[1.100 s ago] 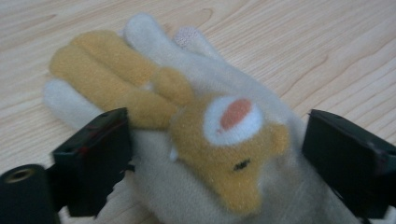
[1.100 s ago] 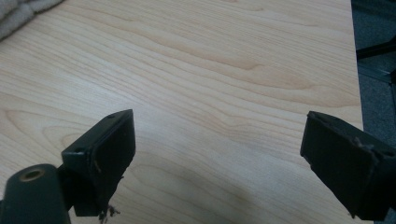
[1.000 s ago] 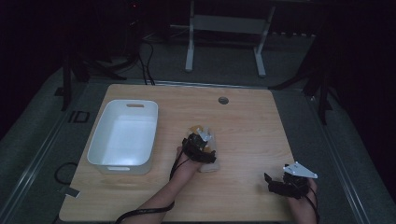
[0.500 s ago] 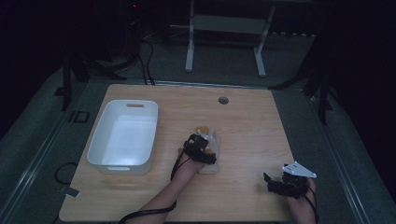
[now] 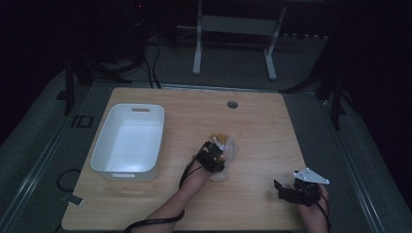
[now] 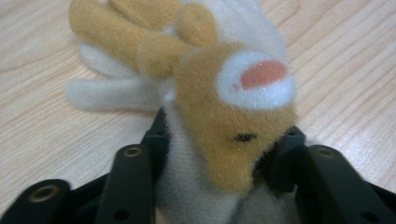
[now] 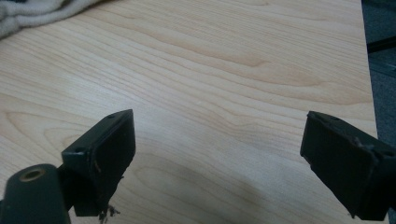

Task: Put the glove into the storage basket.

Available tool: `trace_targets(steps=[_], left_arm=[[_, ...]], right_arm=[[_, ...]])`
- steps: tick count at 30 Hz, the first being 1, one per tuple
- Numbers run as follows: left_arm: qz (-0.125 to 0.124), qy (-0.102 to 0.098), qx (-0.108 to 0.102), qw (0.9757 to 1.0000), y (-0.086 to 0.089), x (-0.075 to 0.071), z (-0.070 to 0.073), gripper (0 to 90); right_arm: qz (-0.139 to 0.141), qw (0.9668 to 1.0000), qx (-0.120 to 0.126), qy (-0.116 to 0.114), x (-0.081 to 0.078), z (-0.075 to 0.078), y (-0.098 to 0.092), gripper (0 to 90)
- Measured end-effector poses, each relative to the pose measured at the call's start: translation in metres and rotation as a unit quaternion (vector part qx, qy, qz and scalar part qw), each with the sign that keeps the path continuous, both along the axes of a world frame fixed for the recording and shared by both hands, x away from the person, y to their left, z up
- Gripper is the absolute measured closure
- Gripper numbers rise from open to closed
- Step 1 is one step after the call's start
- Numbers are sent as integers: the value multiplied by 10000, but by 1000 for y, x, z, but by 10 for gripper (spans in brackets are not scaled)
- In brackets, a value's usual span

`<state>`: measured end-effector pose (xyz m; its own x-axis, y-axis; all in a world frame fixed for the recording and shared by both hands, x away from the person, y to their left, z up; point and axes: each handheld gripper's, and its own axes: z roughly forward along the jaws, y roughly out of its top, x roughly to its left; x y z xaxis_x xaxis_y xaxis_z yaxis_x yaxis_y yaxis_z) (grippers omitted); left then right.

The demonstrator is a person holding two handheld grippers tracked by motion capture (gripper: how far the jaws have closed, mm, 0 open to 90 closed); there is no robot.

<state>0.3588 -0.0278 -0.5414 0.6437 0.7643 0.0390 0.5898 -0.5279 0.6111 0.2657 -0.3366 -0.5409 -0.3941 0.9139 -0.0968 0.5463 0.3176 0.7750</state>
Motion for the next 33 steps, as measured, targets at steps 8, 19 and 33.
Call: trace_targets(steps=[8,19,33], left_arm=[[-168,-263,9,9995,2,-5,7,702],[-285,-171,-83,9994,11,-5,17,791],[-238,-357,-181,9989,31,-11,37,795]], right_arm=[[-4,10000,91,10,1,1,-1,102],[1,9999,127,-11,2,3,-1,102],[14,9999,115,-7,2,3,0,102]])
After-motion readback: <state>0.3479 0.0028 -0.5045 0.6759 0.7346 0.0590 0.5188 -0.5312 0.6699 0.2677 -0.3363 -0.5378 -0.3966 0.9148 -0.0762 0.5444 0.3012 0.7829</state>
